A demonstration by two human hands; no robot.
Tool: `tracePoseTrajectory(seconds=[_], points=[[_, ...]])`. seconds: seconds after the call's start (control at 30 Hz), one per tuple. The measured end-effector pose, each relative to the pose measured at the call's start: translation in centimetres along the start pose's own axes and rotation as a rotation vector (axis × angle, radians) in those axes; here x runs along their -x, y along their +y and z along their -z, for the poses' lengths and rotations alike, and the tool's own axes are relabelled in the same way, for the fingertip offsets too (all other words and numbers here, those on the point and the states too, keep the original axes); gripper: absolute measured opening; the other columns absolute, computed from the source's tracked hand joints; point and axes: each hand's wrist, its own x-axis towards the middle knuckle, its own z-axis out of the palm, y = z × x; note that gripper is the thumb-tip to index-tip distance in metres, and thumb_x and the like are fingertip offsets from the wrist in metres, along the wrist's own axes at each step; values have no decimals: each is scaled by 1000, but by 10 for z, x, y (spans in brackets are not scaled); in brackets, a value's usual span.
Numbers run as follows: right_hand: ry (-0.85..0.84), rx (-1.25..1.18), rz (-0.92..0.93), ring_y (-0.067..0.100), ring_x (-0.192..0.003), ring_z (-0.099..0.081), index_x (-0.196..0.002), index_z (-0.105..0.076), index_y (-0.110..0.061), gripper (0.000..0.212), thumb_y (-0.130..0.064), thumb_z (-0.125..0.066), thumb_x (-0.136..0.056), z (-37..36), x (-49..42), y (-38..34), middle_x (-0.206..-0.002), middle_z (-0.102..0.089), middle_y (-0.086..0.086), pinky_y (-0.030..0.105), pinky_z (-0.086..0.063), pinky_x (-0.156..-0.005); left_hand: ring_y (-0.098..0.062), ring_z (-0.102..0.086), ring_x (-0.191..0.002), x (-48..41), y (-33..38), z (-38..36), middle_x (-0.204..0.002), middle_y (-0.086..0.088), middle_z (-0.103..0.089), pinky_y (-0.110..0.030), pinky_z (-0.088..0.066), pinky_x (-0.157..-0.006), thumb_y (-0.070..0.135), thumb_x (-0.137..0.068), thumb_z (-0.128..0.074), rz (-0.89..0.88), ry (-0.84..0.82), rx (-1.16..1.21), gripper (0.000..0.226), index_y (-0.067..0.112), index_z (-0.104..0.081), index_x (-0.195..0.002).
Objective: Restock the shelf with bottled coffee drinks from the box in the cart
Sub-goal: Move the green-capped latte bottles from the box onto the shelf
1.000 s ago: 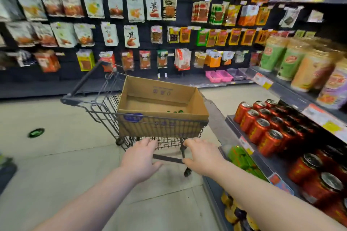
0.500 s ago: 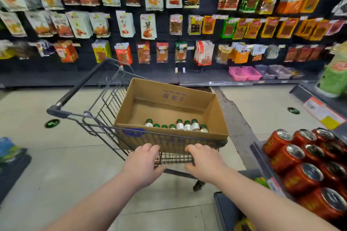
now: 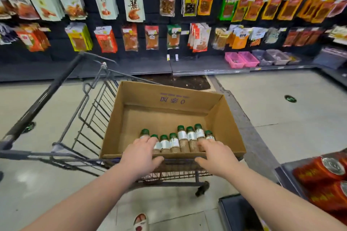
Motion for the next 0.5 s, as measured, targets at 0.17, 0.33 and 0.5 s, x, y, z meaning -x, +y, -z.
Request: tracePoseTrajectory(seconds=[0.17, 0.33, 0.5], points=[[-40, -32, -72, 26, -119, -48, -129, -45, -21, 44, -38, -52, -89, 7, -70, -21, -129, -52, 4, 39, -42, -97, -20, -44, -126, -62, -53, 15, -139, 1, -44, -35, -41, -102, 51, -88, -50, -3, -59, -2, 59, 25, -37, -139], [-150, -47, -130, 28, -123, -46, -135, -40, -21, 50, -41, -51, -90, -8, -112, -29, -135, -48, 5, 39, -42, -98, -20, -45, -125, -111, -85, 12, -138, 0, -45, -37, -44, -100, 54, -86, -53, 40, -149, 21, 62, 25, -38, -138], [-256, -55, -152, 29, -125, -43, -136, -38, -19, 51, -38, -51, -90, -26, -148, -27, -139, -44, 7, 40, -41, -99, -23, -43, -127, -139, -95, -12, -140, -2, -42, -37, -42, -101, 52, -88, -51, 80, -280, 46, 64, 22, -34, -141]])
